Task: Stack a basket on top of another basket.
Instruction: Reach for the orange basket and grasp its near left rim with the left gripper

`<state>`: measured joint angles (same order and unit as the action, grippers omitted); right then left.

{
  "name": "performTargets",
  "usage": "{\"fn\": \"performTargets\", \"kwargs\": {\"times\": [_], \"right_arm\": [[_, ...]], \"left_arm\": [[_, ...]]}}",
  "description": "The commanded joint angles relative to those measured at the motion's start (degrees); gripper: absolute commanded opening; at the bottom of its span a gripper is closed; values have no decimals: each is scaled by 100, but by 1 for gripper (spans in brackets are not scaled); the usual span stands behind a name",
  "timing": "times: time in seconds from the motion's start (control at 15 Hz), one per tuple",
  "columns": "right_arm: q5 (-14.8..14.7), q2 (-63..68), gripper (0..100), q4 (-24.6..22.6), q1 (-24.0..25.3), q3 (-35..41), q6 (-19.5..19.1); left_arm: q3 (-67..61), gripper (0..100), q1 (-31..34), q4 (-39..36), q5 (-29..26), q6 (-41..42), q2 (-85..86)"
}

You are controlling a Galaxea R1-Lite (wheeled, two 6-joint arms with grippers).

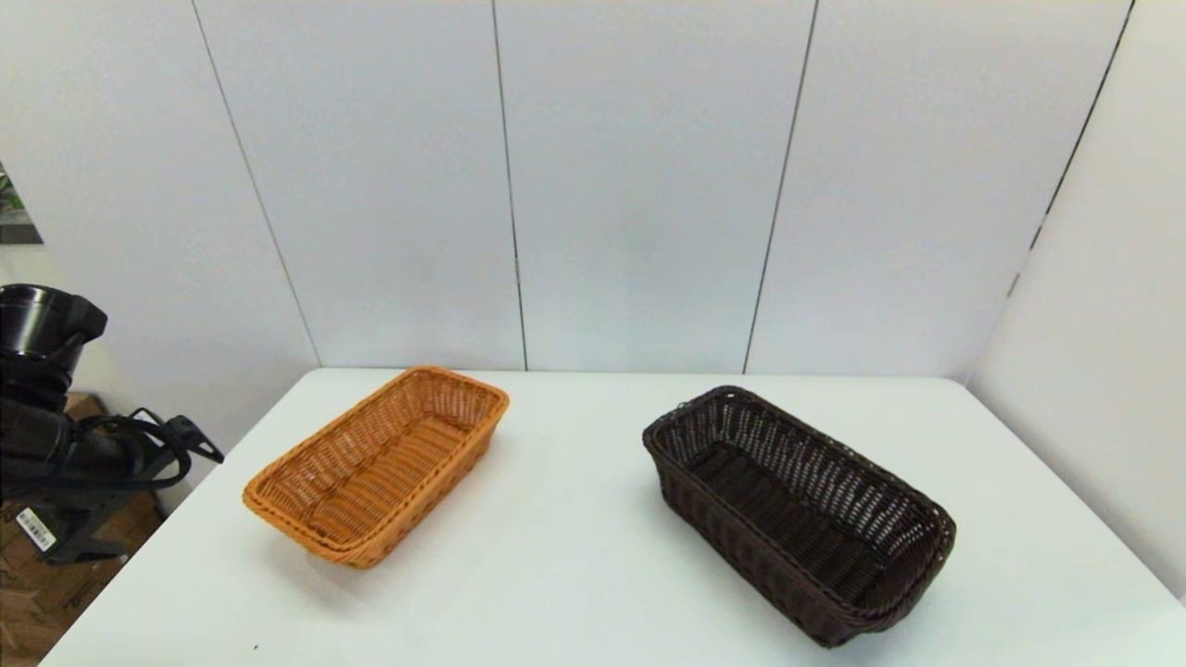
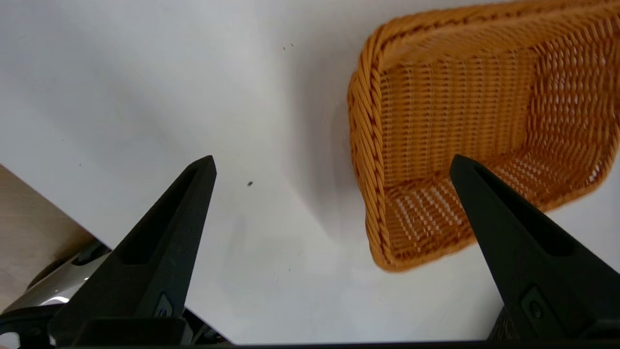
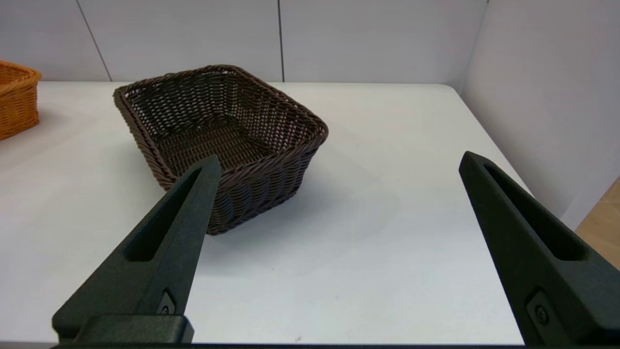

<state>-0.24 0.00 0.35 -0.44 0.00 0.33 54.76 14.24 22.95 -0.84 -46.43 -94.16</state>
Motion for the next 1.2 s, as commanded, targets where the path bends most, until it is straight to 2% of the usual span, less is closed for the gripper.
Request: {"fn": "performTargets", "kwargs": {"times": [0.07,0.2,0.73,1.2], "right_arm": [[-2,9,100,0,0,0,2],[-2,9,100,0,0,0,2],[-2,9,100,0,0,0,2],[-2,9,100,0,0,0,2]], "left_arm": [[-326,100,-26,-599,5,-111,-375],[-405,100,-123,-801,-4,-129,-516],[-387,100,-791,-854,-57,-762,-946],[-361,100,-958,-1522,-57,-929,-1649]]}}
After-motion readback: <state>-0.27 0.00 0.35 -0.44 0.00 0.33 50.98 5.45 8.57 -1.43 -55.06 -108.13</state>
